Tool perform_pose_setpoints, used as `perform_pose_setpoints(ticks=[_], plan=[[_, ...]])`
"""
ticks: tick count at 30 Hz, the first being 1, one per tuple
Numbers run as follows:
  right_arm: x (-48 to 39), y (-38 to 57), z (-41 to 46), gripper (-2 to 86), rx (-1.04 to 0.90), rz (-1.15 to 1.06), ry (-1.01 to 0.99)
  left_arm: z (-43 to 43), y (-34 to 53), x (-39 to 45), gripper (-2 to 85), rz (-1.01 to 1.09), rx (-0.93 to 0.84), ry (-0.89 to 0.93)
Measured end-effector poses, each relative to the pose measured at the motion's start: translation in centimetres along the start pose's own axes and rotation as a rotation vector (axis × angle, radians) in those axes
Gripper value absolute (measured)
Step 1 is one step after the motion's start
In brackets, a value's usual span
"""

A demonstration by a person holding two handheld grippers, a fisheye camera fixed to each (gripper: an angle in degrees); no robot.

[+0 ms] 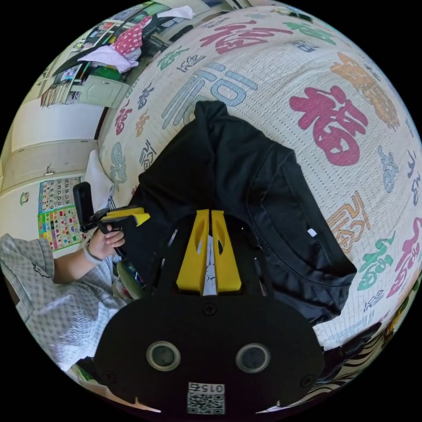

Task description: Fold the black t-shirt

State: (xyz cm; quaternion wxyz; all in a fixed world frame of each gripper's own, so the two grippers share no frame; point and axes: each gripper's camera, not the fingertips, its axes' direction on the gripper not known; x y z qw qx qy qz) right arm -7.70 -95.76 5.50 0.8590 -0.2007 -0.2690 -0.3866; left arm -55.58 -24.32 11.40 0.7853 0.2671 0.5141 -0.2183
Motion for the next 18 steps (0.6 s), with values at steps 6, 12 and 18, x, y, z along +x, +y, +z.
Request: perform_pose_setpoints(ticks=[6,12,18], plan=[[0.0,1.2,-0.9,-0.6,0.006,0.011,0.013,0.1,0.7,-2.0,0.0,-0.146,0.002,-0.005],[0.7,3.1,-1.3,2.4,0.033,0.082,0.011,0.1,-0.9,-3.0,8.2,-0.158,-0.022,0.003],[0.1,4.6,-3.9,7.0,0.181,0.072,-0.034,1.1,-5.0,-2.6,7.4,-0.1,0.088,0.042]])
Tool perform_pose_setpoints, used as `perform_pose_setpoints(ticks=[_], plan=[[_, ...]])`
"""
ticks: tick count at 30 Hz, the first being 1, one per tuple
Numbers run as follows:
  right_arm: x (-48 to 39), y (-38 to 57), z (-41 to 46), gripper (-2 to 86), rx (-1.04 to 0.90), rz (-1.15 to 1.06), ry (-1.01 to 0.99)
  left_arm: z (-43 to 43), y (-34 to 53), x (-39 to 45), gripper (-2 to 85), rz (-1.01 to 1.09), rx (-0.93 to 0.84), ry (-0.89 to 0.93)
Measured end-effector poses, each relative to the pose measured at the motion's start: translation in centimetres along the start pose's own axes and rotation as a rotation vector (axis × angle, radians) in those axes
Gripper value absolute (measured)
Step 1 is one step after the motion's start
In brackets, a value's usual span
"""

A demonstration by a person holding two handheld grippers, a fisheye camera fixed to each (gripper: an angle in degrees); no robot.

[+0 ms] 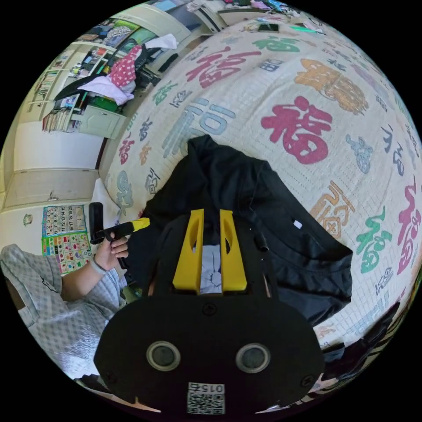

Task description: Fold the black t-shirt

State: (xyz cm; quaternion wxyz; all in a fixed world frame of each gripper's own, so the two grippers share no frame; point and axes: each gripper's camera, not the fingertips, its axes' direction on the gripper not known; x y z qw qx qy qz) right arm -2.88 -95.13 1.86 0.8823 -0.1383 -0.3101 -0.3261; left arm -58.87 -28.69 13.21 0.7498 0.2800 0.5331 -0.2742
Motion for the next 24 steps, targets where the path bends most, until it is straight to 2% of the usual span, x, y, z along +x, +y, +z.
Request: perform_pose_setpoints(ticks=[4,7,10,16,19,21,24], plan=[[-1.6,-2.3,0.9,7.7,-0.024,-0.042,-0.034,1.6,-0.6,0.5,1.3,-0.011,0.014,0.005],[-1.5,-3.4,1.4,0.6,-0.025,0.005,-0.001,1.4,-0.4,1.1,-0.1,0.016,0.042,-0.054],[-1.7,-3.5,1.2,-0.5,-0.018,0.011,0.028,1.1,-0.6,0.7,-0.2,-0.017,0.087,-0.078],[-3.6,0.2,-0.8,0.8,0.025,-0.035,0.148,2.2,-0.8,3.3,5.2,0.04,0.001,-0.084],[-4.1,3.9,-2.2,-0.3,0.059,-0.068,0.052,4.3,-0.4,5.0,6.4,0.087,-0.08,-0.07],[-4.4,5.8,-1.9,-0.6,0.037,-0.111,-0.028,6.6,-0.6,5.6,5.6,0.085,-0.119,-0.076],[-3.8,7.8,0.1,-0.9,-0.055,-0.059,0.031,8.4,-0.7,5.6,1.3,0.035,-0.111,-0.12]])
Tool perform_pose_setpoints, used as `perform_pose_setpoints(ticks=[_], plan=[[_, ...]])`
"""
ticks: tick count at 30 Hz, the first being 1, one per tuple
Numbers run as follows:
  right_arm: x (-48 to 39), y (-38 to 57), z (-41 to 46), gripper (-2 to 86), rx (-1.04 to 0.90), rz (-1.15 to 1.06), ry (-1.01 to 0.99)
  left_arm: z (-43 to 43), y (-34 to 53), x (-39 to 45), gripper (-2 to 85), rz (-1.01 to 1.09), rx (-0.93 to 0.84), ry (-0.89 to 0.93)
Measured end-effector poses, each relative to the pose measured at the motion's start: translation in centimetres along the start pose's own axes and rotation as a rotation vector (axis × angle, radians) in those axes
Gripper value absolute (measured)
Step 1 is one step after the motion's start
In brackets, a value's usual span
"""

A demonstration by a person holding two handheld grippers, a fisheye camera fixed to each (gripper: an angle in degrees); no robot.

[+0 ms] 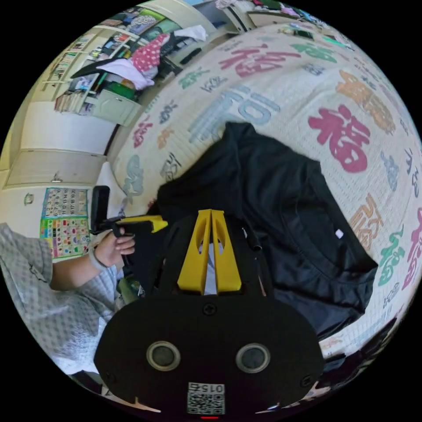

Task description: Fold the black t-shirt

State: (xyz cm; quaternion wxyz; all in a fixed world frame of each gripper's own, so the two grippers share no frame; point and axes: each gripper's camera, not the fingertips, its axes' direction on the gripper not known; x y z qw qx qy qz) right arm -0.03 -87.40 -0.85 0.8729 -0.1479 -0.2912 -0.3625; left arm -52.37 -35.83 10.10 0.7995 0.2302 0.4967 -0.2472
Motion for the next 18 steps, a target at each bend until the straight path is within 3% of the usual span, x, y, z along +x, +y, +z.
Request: perform_pose_setpoints(ticks=[4,8,13,16,18], plan=[[1.7,3.1,0.4,-0.9,0.017,0.081,-0.007,1.1,0.3,2.0,-0.2,0.042,-0.067,-0.09],[3.3,8.7,-3.1,-0.4,0.134,0.132,-0.048,0.6,0.2,4.8,2.2,0.111,-0.251,-0.203],[6.4,15.9,-8.7,4.3,0.277,0.179,0.029,0.2,-3.6,13.2,5.7,0.466,-0.205,-0.239],[7.7,17.6,-10.2,6.9,0.284,0.187,0.091,4.6,-7.3,19.5,8.4,0.724,-0.23,-0.215],[8.2,17.8,-10.5,7.6,0.295,0.189,0.137,10.2,-9.5,23.6,8.9,0.906,-0.338,-0.233]])
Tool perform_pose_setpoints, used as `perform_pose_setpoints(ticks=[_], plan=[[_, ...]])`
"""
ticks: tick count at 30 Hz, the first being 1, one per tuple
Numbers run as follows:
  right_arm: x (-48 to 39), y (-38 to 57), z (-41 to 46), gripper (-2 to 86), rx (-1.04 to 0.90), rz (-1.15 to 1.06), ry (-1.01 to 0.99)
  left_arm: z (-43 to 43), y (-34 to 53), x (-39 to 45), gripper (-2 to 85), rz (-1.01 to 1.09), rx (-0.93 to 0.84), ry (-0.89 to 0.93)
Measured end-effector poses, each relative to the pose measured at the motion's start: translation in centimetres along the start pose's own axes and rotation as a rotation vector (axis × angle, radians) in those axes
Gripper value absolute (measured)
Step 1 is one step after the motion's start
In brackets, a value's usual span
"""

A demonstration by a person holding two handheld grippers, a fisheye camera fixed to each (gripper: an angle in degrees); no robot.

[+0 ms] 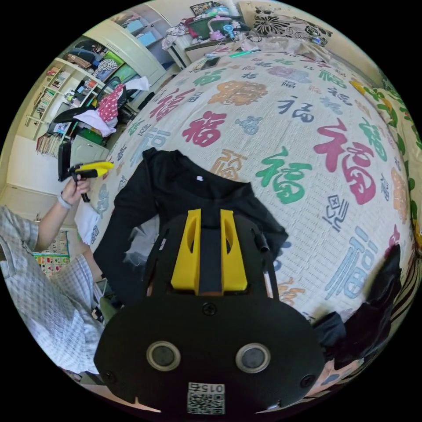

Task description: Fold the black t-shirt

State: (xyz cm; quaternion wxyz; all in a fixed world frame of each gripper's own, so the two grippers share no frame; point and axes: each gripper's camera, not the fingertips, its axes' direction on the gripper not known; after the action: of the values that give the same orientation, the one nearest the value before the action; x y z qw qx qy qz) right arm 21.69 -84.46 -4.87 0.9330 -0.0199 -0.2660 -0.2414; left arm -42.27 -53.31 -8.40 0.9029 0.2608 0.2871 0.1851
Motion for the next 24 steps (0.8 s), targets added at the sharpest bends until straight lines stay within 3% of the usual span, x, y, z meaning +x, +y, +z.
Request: perform_pose_setpoints(ticks=[6,9,14,18,24], plan=[[1.6,-0.6,1.3,11.2,-0.094,-0.014,0.126,8.9,-9.0,3.1,10.5,0.278,-0.33,-0.108],[2.2,0.0,2.1,10.9,-0.168,-0.009,0.109,11.9,-10.3,4.6,8.9,0.32,-0.461,-0.154],[1.5,2.2,1.9,0.9,-0.247,-0.066,0.077,12.3,-10.8,7.1,1.7,0.325,-0.503,-0.112],[1.3,3.6,0.2,-0.6,-0.202,-0.052,0.135,9.6,-12.4,9.3,0.1,0.31,-0.396,-0.202],[-0.3,6.4,-2.9,-0.9,-0.148,-0.038,0.173,7.1,-11.3,15.0,-0.1,0.414,-0.38,-0.24]])
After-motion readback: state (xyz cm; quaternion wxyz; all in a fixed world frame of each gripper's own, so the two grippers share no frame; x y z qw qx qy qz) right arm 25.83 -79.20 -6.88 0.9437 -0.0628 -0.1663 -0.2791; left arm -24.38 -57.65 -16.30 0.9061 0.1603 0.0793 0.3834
